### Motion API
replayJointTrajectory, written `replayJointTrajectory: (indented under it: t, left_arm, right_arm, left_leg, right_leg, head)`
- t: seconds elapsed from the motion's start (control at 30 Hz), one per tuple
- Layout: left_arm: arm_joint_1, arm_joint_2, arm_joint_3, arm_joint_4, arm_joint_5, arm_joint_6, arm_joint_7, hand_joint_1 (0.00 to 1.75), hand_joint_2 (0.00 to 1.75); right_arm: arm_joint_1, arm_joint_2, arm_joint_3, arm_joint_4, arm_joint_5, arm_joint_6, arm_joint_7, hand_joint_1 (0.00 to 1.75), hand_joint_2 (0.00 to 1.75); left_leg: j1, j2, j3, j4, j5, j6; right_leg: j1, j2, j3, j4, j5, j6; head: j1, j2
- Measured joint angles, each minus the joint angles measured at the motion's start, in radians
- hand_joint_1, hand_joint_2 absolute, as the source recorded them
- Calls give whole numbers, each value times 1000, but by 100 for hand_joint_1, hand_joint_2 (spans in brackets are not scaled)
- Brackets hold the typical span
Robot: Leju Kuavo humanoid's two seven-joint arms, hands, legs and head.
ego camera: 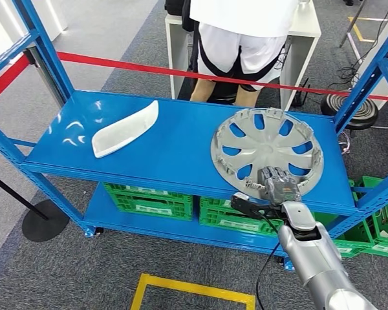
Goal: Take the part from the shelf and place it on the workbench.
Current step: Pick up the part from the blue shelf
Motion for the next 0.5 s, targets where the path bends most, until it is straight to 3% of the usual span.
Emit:
replayJointTrajectory:
  t: [0.07, 0.5]
  left_arm:
    - [0, 0, 4, 0, 8, 6, 0, 0, 0]
    - [-1, -1, 22, 0, 17, 22, 2, 0, 0]
  right_arm:
    - [11, 0, -13, -1, -3, -6, -2, 138, 175]
    - [42, 0, -45, -16, -4, -16, -10, 138, 175]
  left_leg:
    - [0, 0, 2, 0, -1, 1]
    - [0, -1, 22, 0, -13, 4]
  right_leg:
    - [0, -1, 2, 0, -1, 1]
    - [0, 0, 24, -3, -19, 6]
  head:
    - [0, 0]
    - [0, 0]
